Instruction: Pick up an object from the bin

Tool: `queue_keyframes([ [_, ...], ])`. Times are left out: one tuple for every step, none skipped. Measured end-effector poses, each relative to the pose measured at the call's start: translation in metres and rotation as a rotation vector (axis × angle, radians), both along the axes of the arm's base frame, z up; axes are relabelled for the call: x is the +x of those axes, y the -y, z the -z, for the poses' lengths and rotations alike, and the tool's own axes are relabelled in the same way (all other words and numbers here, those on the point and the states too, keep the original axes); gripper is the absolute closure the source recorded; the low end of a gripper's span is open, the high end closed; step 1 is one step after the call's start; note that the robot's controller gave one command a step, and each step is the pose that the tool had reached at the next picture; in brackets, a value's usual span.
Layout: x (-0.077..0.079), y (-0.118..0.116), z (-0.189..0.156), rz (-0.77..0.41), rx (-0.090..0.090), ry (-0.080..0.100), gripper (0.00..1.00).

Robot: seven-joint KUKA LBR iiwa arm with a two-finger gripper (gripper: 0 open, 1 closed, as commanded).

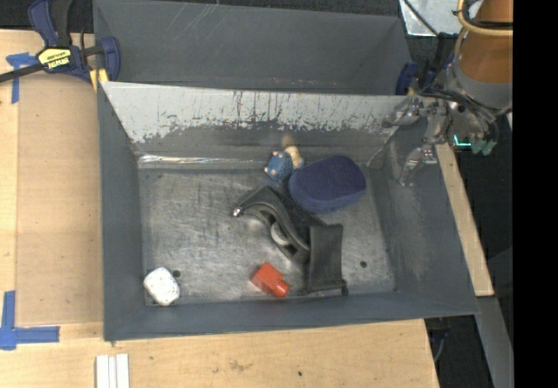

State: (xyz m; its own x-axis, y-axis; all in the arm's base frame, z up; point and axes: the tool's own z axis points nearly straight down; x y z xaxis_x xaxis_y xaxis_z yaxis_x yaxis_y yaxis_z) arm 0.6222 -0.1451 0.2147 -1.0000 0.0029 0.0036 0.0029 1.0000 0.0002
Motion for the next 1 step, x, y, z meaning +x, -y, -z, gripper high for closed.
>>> queue_keyframes([
  [-0.0079, -0.0754, 0.1354, -0.139, -0.004, 0.018, 0.00],
])
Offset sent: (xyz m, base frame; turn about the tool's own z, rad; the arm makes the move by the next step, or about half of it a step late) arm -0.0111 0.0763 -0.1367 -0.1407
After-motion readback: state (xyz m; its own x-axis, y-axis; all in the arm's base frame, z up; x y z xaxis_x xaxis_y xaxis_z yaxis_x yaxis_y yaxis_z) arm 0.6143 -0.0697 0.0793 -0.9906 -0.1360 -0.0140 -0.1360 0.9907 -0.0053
